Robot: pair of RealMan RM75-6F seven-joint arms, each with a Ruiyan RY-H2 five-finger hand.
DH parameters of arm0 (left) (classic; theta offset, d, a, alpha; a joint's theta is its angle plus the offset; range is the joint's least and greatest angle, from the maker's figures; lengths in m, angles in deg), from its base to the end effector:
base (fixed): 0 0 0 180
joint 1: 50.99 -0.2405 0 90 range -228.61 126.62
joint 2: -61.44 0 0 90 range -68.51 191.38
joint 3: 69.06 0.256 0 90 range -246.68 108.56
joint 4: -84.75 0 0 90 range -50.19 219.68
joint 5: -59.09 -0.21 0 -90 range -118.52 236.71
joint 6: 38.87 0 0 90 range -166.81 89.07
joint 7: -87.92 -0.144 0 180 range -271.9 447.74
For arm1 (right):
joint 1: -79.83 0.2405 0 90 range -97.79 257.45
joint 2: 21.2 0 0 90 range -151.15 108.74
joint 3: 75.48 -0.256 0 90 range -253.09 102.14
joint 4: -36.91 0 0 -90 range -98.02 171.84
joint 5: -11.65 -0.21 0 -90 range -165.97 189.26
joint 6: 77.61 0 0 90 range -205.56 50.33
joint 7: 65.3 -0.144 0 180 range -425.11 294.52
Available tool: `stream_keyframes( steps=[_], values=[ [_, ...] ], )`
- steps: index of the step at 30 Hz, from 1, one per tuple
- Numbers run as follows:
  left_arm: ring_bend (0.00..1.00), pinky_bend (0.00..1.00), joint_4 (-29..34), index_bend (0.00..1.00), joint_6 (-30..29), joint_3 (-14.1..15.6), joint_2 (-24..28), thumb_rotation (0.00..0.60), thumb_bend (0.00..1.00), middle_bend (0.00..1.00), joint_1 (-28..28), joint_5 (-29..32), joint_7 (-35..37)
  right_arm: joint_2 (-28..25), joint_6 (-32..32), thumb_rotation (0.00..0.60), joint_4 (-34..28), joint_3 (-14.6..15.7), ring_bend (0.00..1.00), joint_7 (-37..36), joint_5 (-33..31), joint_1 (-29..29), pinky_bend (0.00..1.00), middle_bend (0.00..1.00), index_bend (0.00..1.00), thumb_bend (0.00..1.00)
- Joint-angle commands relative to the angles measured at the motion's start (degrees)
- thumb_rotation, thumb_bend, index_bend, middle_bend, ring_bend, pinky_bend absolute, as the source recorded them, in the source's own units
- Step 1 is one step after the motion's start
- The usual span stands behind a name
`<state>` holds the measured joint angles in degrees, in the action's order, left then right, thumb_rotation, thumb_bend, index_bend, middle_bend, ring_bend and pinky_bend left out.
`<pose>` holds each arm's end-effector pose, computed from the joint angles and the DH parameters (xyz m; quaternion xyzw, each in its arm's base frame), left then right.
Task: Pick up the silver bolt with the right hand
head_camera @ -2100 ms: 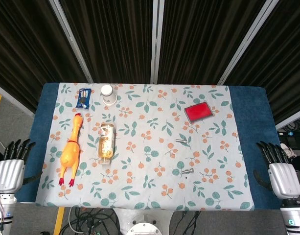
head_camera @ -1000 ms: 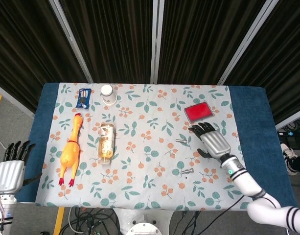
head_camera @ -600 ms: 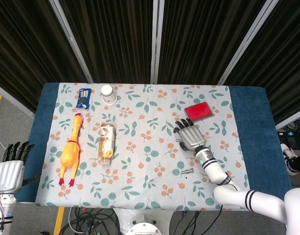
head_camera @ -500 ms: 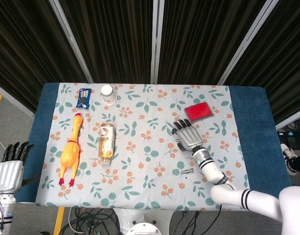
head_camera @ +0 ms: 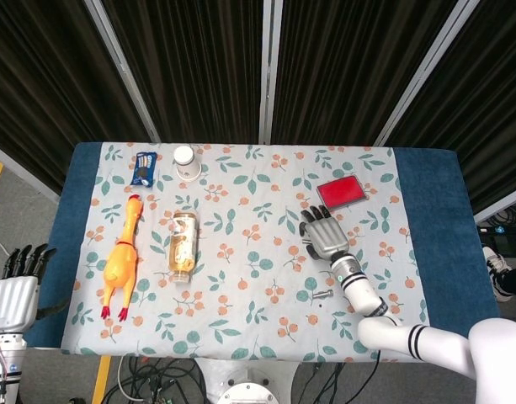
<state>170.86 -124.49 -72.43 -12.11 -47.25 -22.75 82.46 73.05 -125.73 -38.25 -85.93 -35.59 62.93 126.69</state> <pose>-0.3282 0.1765 0.1212 -0.5717 -0.3956 -0.3617 0.6212 -0.1622 -0.3673 -0.0473 0.7633 -0.3818 0.2760 0.4420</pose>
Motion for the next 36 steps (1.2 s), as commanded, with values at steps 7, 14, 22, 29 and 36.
stream_keyframes(
  steps=[7, 14, 22, 29, 36],
  values=[
    [0.0, 0.0, -0.4, 0.15, 0.0, 0.1, -0.2, 0.6, 0.05, 0.09, -0.2, 0.2, 0.4, 0.2, 0.0, 0.6, 0.1, 0.8, 0.0, -2.1, 0.8, -0.4, 0.0, 0.13, 0.46, 0.31],
    [0.0, 0.0, -0.9, 0.15, 0.0, 0.0, -0.4, 0.6, 0.05, 0.09, -0.3, 0.1, 0.7, 0.1, -0.9, 0.6, -0.1, 1.3, 0.0, -2.6, 1.7, -0.8, 0.0, 0.14, 0.5, 0.31],
    [0.0, 0.0, -1.1, 0.15, -0.2, 0.0, -0.5, 0.6, 0.05, 0.09, -0.5, 0.2, 1.0, 0.7, -0.7, 0.6, 0.3, 1.3, 0.0, -3.0, 1.8, -0.4, 0.0, 0.15, 0.5, 0.32],
    [0.0, 0.0, -1.3, 0.15, -0.3, 0.0, -0.5, 0.6, 0.05, 0.09, -0.6, 0.2, 1.2, 0.7, -0.8, 0.6, 0.2, 1.4, 0.0, -3.0, 1.9, -0.3, 0.0, 0.15, 0.52, 0.35],
    [0.0, 0.0, -1.3, 0.15, -0.4, 0.0, -0.5, 0.6, 0.05, 0.09, -0.7, 0.2, 1.2, -0.9, -2.0, 0.6, -2.4, 1.2, 0.0, -5.0, 3.8, -1.1, 0.0, 0.16, 0.53, 0.38]
  ],
)
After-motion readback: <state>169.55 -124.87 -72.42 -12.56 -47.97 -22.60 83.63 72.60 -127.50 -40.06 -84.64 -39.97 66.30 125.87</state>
